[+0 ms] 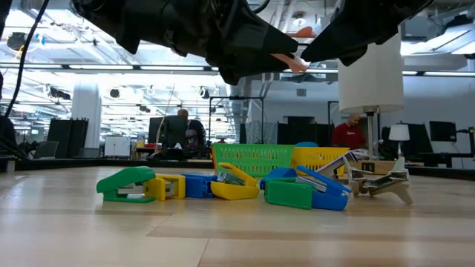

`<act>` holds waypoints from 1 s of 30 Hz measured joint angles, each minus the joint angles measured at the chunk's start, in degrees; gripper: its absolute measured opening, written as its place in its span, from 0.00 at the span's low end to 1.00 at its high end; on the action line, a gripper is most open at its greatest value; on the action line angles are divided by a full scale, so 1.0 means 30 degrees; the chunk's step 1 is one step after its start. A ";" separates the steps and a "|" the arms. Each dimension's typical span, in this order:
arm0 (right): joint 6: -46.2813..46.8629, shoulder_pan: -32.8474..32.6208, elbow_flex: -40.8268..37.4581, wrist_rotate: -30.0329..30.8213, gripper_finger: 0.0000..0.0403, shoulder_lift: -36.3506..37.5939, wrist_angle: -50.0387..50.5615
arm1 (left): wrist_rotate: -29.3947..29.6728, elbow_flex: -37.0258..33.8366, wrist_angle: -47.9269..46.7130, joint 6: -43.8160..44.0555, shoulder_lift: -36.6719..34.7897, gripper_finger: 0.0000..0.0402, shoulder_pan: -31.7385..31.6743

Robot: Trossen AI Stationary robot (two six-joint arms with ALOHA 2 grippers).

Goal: Pick and place Stapler, Stapler remover, tape
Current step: Put the pink staple remover into the green bin

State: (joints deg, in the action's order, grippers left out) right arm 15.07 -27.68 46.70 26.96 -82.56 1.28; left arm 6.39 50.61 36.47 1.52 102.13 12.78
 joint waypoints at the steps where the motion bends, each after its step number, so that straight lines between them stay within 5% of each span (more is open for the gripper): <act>1: 0.0000 0.0000 0.0000 -0.0004 0.02 0.0000 0.0004 | -0.0007 0.0000 -0.0003 0.0000 0.0000 0.53 0.0000; 23: 0.0000 0.0000 -0.0007 -0.0022 0.02 0.0000 0.0349 | -0.0449 0.0000 0.0041 0.0007 -0.0262 0.53 0.0000; 30: 0.0000 0.0000 -0.0007 -0.0022 0.03 0.0000 0.0333 | -0.0444 0.0000 -0.0130 0.0007 -0.0262 0.39 -0.0014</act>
State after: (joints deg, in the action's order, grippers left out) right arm 15.07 -27.68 46.68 26.89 -82.56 2.28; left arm 5.06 50.61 36.08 1.54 101.34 12.73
